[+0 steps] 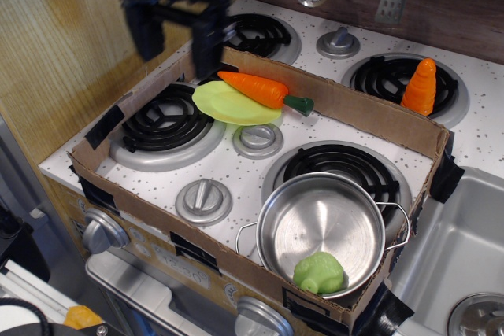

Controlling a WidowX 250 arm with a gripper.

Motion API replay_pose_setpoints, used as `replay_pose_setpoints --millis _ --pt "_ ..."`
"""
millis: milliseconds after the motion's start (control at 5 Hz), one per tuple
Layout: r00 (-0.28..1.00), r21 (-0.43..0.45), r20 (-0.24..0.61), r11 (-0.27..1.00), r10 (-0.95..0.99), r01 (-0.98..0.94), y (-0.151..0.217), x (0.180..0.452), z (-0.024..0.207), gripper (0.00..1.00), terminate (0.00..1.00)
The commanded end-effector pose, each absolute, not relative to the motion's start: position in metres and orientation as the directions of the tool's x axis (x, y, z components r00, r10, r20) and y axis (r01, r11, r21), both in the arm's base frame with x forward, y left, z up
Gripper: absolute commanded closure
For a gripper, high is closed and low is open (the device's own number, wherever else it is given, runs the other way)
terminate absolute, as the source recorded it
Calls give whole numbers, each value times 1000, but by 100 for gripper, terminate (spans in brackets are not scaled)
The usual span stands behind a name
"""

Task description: Take broccoli out of pan

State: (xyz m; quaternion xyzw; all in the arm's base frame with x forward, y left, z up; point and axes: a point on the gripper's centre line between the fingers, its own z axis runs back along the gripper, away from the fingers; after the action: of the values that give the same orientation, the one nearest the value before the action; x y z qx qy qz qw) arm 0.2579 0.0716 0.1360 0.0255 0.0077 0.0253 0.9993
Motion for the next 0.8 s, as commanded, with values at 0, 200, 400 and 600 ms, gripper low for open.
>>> replay_pose_setpoints --millis 0,200,400,600 --pt "972 67 119 975 203 -212 -4 247 148 0 0" --pt "942 27 127 948 310 -316 -30 243 136 0 0" --pt "940 -38 122 948 319 -317 -47 240 118 0 0" --pt "937 -81 129 945 324 -316 -54 238 103 0 0"
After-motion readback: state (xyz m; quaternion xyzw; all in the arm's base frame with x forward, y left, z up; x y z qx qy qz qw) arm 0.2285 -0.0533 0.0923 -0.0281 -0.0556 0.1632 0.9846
